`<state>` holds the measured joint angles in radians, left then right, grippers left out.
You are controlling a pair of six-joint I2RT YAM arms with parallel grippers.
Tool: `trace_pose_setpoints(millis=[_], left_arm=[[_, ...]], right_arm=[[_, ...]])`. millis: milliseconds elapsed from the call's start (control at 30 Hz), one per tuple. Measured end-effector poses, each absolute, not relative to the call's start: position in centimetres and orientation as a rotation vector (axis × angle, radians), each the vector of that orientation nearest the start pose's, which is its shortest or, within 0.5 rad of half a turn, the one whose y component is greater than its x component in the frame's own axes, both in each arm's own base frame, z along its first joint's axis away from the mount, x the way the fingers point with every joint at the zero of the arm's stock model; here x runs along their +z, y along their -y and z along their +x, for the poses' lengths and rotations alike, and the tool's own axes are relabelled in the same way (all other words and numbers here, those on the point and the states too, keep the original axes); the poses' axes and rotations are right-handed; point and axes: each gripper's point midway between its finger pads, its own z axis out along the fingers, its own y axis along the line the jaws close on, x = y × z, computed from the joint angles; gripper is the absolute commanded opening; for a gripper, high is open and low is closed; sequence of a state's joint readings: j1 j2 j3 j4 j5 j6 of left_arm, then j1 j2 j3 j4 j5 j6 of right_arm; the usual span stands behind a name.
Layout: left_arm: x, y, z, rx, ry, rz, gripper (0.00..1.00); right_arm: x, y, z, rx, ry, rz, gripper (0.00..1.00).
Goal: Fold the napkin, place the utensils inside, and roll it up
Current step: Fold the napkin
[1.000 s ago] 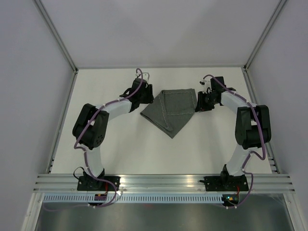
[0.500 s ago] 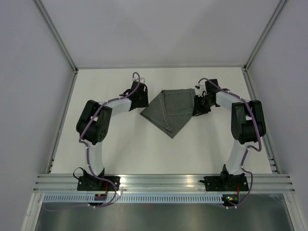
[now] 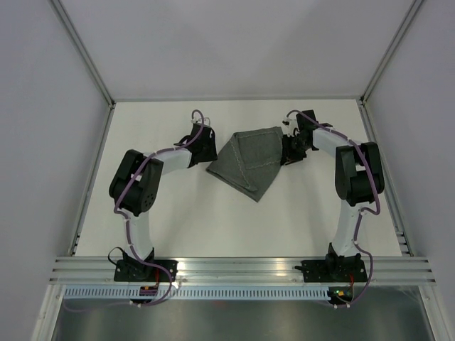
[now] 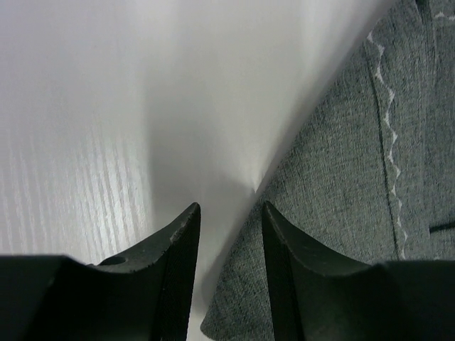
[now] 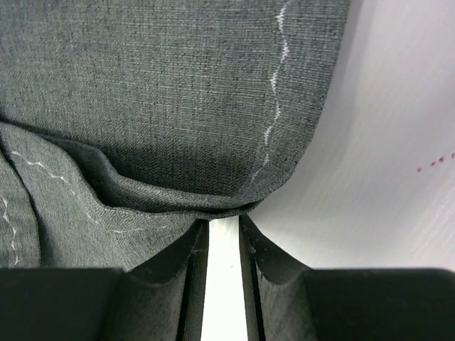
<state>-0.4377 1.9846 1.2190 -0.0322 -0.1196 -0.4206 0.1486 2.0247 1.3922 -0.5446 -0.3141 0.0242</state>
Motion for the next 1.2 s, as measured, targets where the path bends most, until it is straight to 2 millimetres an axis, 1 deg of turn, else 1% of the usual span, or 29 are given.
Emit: trace_pose_setpoints(millis=[167,367,600,900,967,1100,1200], left_arm=[[2.3,19.9,43.1,-0.298,-2.373,-0.073,0.44],[2.3,19.3,40.2,-0.352,-2.367,-0.127,0.44],[2.3,19.1,37.5,-0.394,-2.361,-0.164,0.44],[2.3,20.7,35.1,-0.437,-2.371,-0.142,0.43],[2.3,20.9,34.2,-0.448,-2.375,-0.136,0.43],[2.3,20.8,32.5,-0.462,-2.383,-0.136,0.43],[2.5,20.4,31.7,-0.467,-2.382,-0.144,0.43]], right_arm=[[1.7,-11.7,42.2,0.465,-2.722,-0.265,0.30],[1.7,-11.8,43.5,0.452,-2.711,-0.272,0.30],[1.8,-11.8,43.9,0.449,-2.712,-0.280,0.31],[1.8,-11.7,44.0,0.443,-2.712,-0.281,0.31],[1.8,-11.7,44.0,0.441,-2.712,-0.281,0.31],[1.9,-11.7,44.0,0.441,-2.712,-0.281,0.36],[1.9,-11.7,43.9,0.441,-2.715,-0.283,0.37]])
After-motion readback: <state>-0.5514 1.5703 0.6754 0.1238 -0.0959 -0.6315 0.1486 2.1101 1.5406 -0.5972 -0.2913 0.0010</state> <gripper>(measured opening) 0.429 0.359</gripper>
